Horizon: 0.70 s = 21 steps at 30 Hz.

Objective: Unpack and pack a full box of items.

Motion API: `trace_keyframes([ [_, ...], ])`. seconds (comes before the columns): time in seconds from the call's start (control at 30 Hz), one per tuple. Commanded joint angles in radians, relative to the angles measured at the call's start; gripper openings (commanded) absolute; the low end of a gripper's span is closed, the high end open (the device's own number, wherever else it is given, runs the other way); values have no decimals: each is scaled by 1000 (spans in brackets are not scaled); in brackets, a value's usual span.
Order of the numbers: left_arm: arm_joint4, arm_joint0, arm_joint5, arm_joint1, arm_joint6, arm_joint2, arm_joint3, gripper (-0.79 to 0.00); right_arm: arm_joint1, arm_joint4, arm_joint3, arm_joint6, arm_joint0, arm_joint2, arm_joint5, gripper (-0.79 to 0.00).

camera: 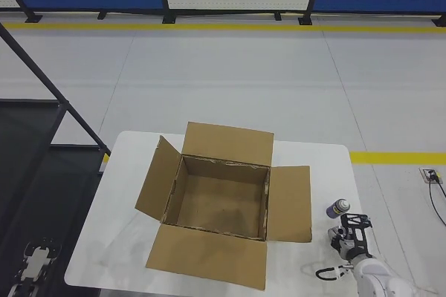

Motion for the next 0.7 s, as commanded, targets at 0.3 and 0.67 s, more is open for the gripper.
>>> trace_keyframes([
  [0.3,0,0,0,0,0,0,0,0,-8,131,-538,-59,-194,33,133,-785],
  [0.67,0,0,0,0,0,0,0,0,-26,-256,-635,55,9,-515,176,-785],
])
